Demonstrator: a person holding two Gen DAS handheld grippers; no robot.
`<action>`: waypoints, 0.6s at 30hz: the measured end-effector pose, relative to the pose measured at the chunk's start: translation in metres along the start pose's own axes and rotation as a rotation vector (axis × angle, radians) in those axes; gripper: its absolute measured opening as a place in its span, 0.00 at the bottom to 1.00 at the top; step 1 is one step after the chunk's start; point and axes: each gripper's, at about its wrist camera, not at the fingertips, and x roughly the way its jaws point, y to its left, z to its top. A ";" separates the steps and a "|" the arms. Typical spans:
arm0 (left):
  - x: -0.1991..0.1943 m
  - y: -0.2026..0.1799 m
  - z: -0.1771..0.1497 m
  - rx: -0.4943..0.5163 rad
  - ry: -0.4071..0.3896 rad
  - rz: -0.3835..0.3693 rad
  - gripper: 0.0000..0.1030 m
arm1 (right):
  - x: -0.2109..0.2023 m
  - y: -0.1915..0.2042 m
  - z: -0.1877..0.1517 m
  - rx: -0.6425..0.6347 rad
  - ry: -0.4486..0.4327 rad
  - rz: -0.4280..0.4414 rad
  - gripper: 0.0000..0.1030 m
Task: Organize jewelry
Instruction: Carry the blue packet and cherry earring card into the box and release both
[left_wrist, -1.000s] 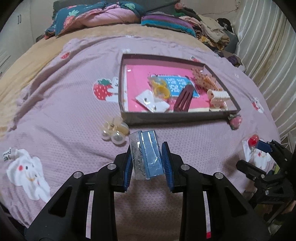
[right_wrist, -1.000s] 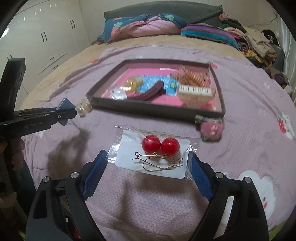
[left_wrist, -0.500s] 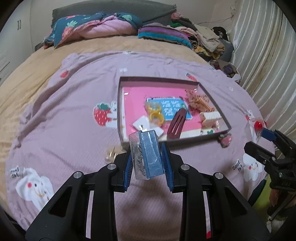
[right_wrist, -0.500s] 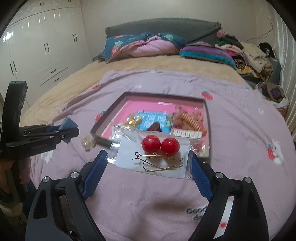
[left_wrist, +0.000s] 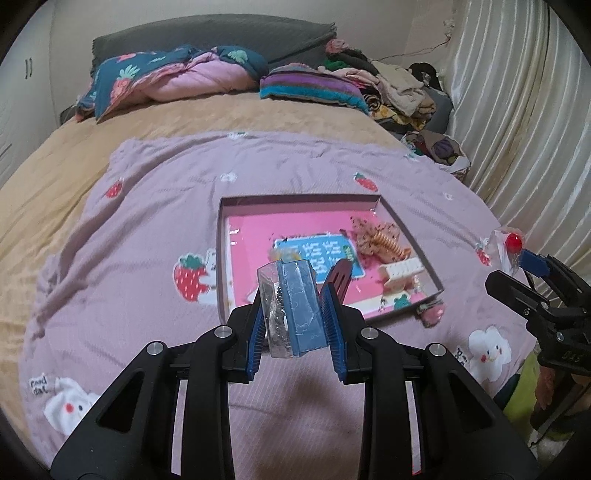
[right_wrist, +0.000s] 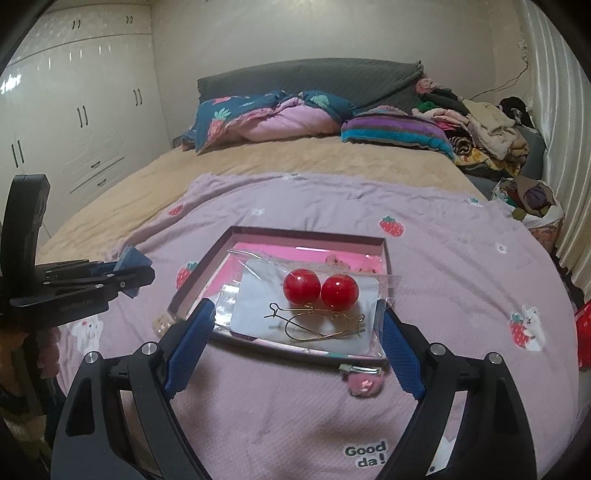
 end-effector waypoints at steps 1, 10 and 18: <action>0.000 -0.002 0.002 0.005 -0.003 -0.001 0.21 | -0.002 -0.002 0.001 0.002 -0.005 -0.002 0.83; 0.003 -0.018 0.020 0.043 -0.021 -0.016 0.21 | -0.009 -0.017 0.013 0.022 -0.037 -0.035 0.83; 0.019 -0.026 0.027 0.056 0.001 -0.041 0.21 | 0.000 -0.033 0.018 0.051 -0.033 -0.057 0.83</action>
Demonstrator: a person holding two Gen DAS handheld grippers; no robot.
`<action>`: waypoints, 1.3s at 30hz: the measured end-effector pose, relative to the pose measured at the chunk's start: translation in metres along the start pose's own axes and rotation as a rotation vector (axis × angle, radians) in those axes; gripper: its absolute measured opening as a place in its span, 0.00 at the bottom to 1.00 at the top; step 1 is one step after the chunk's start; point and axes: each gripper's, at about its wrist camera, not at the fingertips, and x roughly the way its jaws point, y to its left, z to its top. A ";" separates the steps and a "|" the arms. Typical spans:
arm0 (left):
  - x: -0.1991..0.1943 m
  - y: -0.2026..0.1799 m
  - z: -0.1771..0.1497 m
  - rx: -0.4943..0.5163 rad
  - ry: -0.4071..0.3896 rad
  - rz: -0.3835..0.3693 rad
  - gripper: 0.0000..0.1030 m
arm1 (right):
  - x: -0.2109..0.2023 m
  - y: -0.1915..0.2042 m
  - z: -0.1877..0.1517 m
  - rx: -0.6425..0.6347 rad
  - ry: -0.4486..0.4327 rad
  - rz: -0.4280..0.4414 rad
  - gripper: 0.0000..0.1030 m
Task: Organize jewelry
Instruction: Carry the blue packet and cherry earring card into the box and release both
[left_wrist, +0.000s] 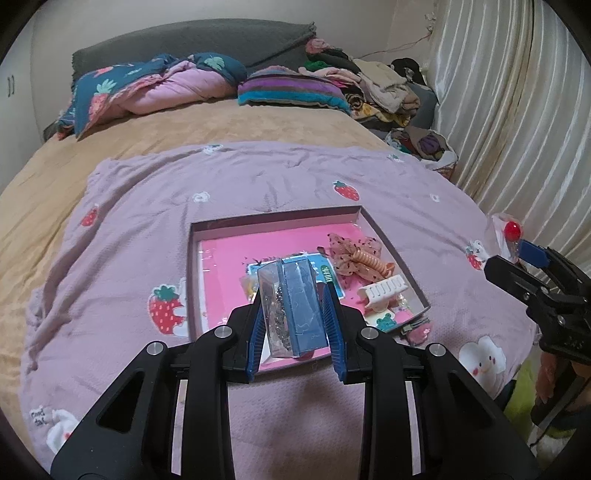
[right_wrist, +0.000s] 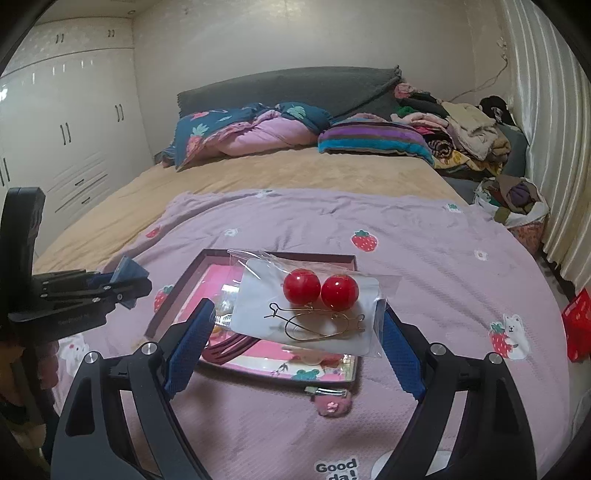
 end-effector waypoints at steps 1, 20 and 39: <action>0.002 -0.001 0.001 0.002 0.001 -0.001 0.21 | 0.002 -0.002 0.001 0.001 0.000 -0.003 0.83; 0.047 0.030 0.022 -0.014 0.061 0.047 0.21 | 0.044 0.000 0.014 -0.024 0.037 -0.027 0.83; 0.109 0.069 0.010 -0.057 0.177 0.079 0.21 | 0.130 0.065 -0.024 -0.121 0.202 0.092 0.83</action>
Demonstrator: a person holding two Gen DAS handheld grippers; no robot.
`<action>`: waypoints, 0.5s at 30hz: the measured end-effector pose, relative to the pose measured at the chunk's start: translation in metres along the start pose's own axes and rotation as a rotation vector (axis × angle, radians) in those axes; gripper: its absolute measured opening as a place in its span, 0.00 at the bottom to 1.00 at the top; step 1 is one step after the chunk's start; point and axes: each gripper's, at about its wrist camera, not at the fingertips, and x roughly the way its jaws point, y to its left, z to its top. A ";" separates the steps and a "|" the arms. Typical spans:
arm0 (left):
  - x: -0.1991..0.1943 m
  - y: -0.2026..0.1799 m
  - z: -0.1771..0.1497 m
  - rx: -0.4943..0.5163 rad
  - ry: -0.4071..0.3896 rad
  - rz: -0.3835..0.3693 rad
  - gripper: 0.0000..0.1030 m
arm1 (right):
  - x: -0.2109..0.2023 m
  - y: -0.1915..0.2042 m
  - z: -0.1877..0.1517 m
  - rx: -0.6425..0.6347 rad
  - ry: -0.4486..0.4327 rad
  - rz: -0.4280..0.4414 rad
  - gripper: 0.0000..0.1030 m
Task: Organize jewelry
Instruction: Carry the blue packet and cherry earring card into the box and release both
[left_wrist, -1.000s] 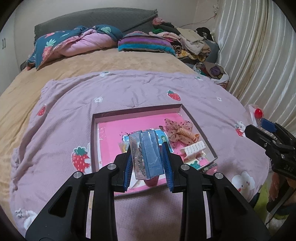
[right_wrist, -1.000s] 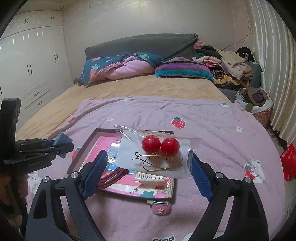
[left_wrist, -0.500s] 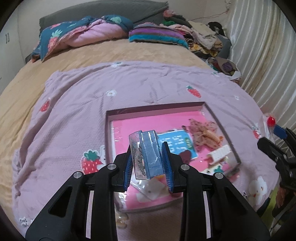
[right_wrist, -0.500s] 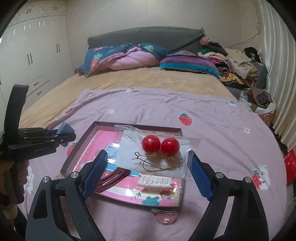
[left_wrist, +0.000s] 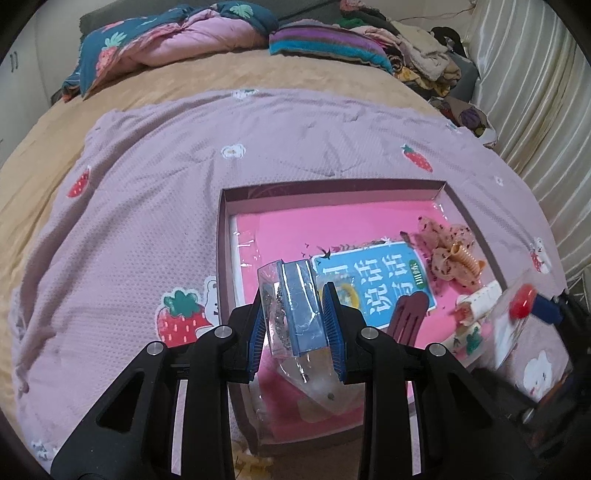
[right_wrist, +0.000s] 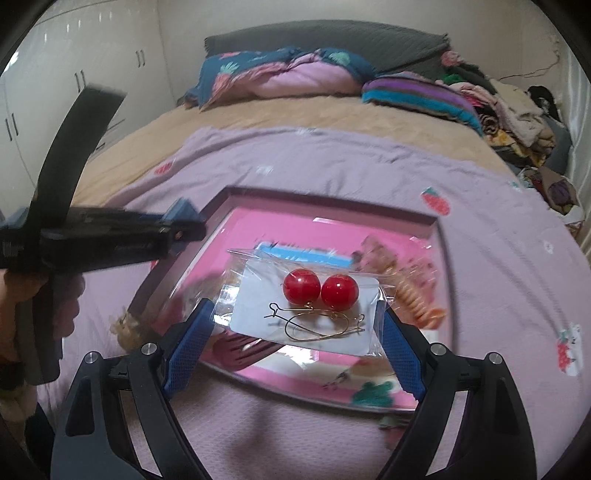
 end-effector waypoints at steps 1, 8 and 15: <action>0.002 0.000 -0.001 0.001 0.004 0.002 0.21 | 0.002 0.002 -0.002 -0.008 0.004 0.003 0.83; 0.017 0.000 -0.003 0.009 0.029 0.004 0.21 | 0.027 0.015 -0.009 -0.029 0.055 0.019 0.83; 0.026 0.001 -0.001 0.007 0.041 -0.006 0.21 | 0.045 0.022 -0.014 -0.037 0.084 0.035 0.83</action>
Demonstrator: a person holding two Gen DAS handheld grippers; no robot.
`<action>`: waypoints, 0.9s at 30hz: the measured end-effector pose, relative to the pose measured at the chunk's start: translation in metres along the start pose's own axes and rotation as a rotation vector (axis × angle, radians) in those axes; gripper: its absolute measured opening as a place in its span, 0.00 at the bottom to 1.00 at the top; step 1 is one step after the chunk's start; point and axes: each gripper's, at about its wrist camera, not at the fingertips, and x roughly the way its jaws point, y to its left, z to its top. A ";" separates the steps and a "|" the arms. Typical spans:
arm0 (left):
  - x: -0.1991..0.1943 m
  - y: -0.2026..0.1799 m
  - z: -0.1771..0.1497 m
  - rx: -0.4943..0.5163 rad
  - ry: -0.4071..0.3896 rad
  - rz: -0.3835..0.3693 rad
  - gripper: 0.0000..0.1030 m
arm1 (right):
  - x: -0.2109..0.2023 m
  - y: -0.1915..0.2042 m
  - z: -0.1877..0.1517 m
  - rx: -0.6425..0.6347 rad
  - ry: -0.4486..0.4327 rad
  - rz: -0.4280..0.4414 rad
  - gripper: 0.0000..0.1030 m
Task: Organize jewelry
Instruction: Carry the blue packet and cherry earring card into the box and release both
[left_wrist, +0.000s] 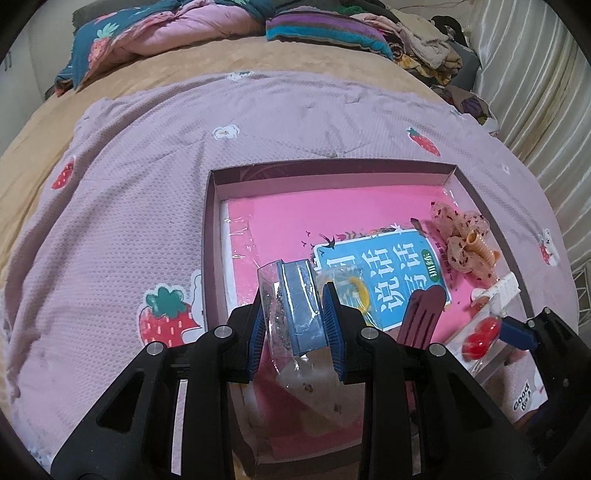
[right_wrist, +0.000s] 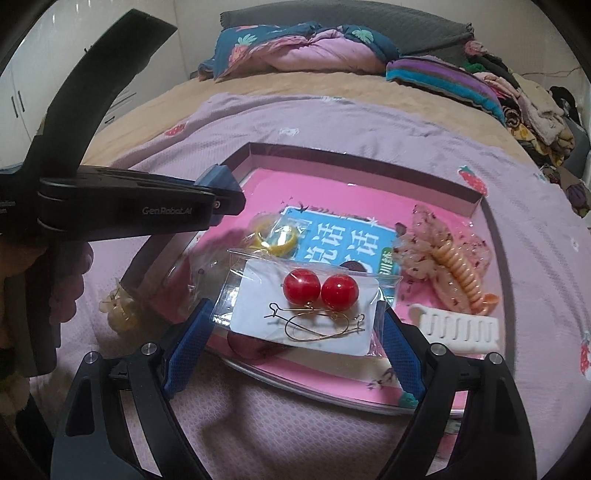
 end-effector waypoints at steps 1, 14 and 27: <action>0.001 0.000 0.000 -0.001 0.000 -0.001 0.21 | 0.001 0.001 0.000 0.002 0.002 0.002 0.84; 0.007 -0.005 -0.002 0.005 0.013 -0.006 0.21 | 0.000 -0.002 -0.003 0.033 0.011 0.026 0.88; -0.011 -0.014 -0.002 0.016 -0.016 0.004 0.35 | -0.046 -0.024 -0.010 0.099 -0.061 0.004 0.89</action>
